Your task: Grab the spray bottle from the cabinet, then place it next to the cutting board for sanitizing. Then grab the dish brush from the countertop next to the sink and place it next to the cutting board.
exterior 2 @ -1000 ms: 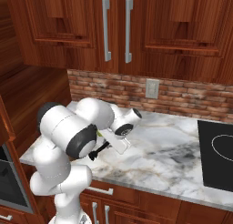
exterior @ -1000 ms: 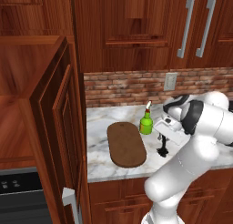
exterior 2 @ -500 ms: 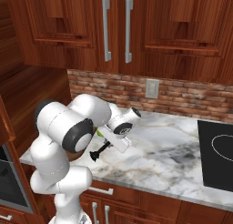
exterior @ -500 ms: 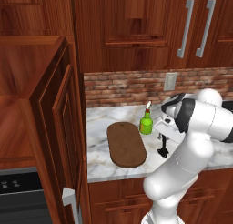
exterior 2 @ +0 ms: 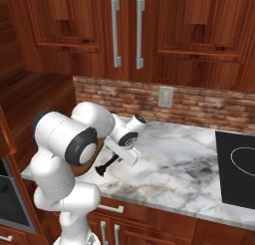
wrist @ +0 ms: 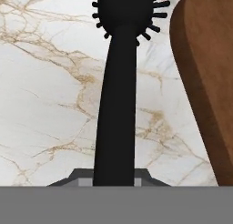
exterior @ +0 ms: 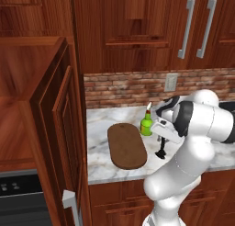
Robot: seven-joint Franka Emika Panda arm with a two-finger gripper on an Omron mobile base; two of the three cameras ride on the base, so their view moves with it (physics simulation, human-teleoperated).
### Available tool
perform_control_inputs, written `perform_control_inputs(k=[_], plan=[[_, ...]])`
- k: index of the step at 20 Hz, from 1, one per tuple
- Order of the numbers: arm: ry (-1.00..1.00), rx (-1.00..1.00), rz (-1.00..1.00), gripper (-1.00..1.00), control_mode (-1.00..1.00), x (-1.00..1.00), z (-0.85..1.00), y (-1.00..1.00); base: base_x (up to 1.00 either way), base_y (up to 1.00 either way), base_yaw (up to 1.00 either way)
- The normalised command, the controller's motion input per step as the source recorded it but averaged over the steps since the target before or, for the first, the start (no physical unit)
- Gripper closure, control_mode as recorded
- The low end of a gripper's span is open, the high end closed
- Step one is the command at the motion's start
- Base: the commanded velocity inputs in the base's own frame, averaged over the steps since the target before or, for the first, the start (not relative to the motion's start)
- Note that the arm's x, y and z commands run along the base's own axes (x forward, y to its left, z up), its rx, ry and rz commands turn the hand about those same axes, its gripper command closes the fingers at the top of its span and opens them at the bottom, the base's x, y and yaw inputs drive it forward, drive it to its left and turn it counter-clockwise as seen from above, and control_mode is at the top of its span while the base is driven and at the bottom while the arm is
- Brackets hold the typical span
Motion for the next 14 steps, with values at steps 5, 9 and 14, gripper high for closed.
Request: perform_control_inputs(k=[5,9,14], plan=[[-0.01,-0.08,0.00,1.00,-1.00,0.20,-0.43,0.35,0.00,0.00,0.00],[-0.07,-0.04,0.00,1.00,-1.00,0.02,-0.40,0.11,0.00,0.00,0.00],[-0.13,-0.03,0.00,-1.00,-1.00,-0.14,-0.31,0.06,0.00,0.00,0.00]])
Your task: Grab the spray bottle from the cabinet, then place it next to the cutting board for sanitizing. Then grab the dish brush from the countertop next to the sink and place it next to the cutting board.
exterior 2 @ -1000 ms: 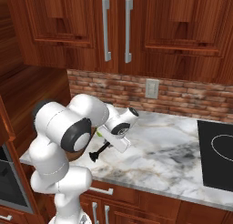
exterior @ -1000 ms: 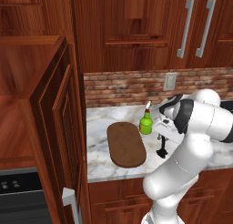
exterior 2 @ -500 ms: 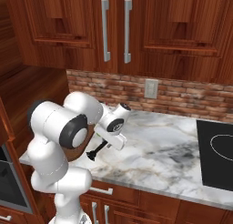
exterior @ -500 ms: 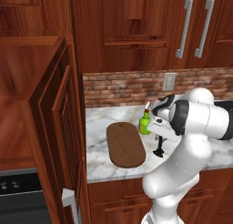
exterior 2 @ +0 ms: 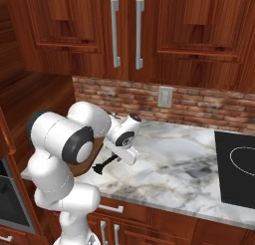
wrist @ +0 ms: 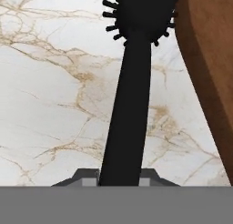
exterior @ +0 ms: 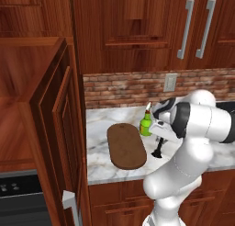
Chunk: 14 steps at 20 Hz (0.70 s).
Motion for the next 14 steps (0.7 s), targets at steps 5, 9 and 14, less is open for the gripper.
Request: perform_control_inputs(k=[5,9,14], plan=[[-0.14,0.00,0.00,-1.00,-1.00,-0.18,0.02,0.01,0.00,0.00,0.00],[-0.10,0.00,0.00,-1.00,-1.00,-0.08,0.16,0.18,0.00,0.00,0.00],[-0.14,0.00,0.00,-1.00,-1.00,-0.15,0.25,-0.06,0.00,0.00,0.00]])
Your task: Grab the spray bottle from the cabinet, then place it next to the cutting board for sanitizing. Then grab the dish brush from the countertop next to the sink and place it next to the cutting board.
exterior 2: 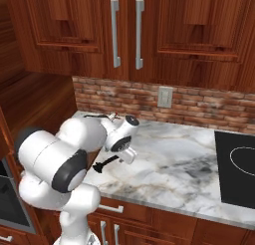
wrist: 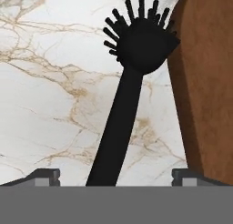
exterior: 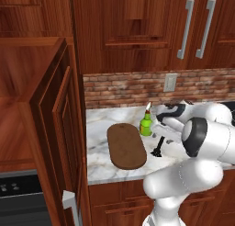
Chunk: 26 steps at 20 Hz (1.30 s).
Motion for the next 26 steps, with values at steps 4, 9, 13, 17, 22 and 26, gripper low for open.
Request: perform_control_inputs(k=[4,9,13,17,22,26], plan=[[-0.25,0.00,-0.01,-1.00,-1.00,-0.39,0.39,-0.41,0.00,0.00,0.00],[-0.29,0.00,-0.03,-1.00,-1.00,-0.47,0.52,-0.35,0.00,0.00,0.00],[-0.34,0.00,-0.07,-1.00,-1.00,-0.59,0.64,-0.19,0.00,0.00,0.00],[-0.37,0.00,-0.08,-1.00,-1.00,-0.60,0.75,-0.01,0.00,0.00,0.00],[-0.32,0.01,-0.06,-1.00,-1.00,-0.57,0.83,0.10,0.00,0.00,0.00],[-0.26,0.05,-0.05,-1.00,-1.00,-0.56,1.00,0.19,0.00,0.00,0.00]])
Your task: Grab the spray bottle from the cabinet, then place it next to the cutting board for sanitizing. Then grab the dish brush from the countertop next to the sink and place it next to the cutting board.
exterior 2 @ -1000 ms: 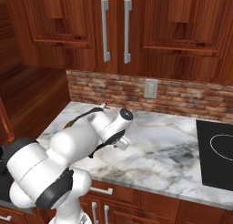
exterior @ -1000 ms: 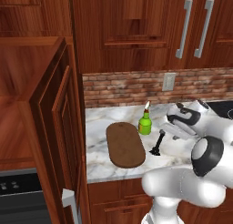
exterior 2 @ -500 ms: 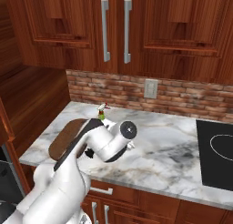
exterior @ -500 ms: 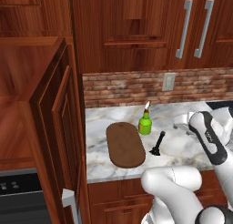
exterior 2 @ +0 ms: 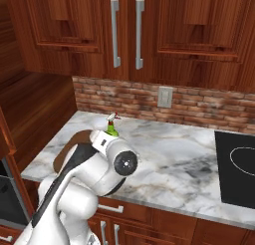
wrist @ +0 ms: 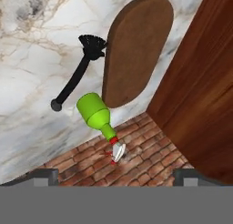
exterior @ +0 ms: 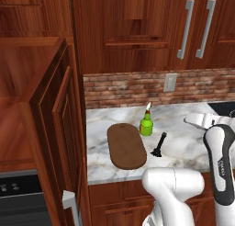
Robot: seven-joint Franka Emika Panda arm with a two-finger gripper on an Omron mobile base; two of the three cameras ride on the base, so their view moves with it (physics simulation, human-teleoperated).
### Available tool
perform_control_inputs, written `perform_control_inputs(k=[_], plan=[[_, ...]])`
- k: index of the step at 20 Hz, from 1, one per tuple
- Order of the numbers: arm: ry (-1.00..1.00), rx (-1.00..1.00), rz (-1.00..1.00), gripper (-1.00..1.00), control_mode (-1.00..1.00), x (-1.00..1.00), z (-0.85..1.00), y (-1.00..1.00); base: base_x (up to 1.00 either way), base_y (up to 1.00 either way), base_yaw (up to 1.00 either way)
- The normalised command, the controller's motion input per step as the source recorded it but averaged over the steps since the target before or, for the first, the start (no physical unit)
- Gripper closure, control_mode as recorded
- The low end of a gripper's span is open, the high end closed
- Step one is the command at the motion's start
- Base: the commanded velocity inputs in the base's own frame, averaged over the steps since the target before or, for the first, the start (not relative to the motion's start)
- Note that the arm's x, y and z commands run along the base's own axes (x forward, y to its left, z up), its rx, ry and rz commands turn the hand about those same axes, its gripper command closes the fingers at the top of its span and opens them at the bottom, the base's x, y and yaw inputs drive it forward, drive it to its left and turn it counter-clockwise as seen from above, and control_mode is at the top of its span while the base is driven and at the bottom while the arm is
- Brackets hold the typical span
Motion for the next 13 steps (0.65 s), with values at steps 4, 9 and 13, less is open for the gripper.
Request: perform_control_inputs(k=[4,9,13], plan=[[-0.12,0.14,0.00,-1.00,-1.00,-0.45,1.00,0.21,0.00,0.00,0.00],[-0.07,0.13,0.00,-1.00,-1.00,-0.20,1.00,0.18,0.00,0.00,0.00],[-0.08,0.11,0.00,-1.00,-1.00,-0.22,1.00,0.43,0.00,0.00,0.00]])
